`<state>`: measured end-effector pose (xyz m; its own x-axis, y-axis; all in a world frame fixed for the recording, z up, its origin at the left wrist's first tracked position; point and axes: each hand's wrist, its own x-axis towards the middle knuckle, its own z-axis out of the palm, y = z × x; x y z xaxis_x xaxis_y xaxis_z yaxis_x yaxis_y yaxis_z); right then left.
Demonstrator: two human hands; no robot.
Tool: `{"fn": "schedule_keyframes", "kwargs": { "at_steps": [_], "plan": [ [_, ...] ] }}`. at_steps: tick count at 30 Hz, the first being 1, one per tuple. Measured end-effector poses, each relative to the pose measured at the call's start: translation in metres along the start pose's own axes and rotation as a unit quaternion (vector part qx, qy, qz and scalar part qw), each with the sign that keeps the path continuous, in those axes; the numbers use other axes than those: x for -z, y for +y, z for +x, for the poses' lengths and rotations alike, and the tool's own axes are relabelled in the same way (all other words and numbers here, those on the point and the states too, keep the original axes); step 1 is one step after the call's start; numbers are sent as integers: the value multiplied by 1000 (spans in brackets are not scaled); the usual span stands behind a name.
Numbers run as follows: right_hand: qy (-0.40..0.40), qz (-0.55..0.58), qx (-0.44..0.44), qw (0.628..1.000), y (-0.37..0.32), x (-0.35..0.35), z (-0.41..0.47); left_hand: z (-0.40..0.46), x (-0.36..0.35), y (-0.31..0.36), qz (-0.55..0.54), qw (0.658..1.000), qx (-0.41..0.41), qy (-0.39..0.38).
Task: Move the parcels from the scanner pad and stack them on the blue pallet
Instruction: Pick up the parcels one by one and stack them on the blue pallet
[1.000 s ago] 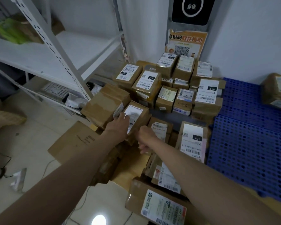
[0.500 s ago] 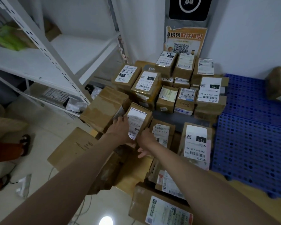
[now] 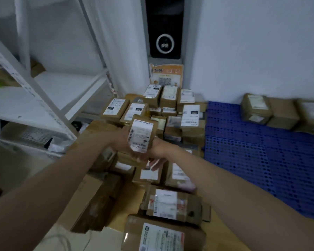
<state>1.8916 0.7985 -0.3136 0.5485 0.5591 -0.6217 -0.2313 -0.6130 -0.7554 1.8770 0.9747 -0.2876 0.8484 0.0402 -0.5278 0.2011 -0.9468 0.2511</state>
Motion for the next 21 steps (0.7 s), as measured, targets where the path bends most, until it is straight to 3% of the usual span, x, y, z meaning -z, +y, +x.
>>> {"fn": "schedule_keyframes", "kwargs": {
  "at_steps": [3,12,21],
  "plan": [
    [41,-38,-7,998,-2,33,-36,-7,21,38,13,999,-32,-26],
    [162,-107,-22,981,57,124,-149,-3,6,191,62,977,-205,22],
    [190,-177,-39,965,140,213,-192,22,-40,319,24,974,-225,25]
  ]
}}
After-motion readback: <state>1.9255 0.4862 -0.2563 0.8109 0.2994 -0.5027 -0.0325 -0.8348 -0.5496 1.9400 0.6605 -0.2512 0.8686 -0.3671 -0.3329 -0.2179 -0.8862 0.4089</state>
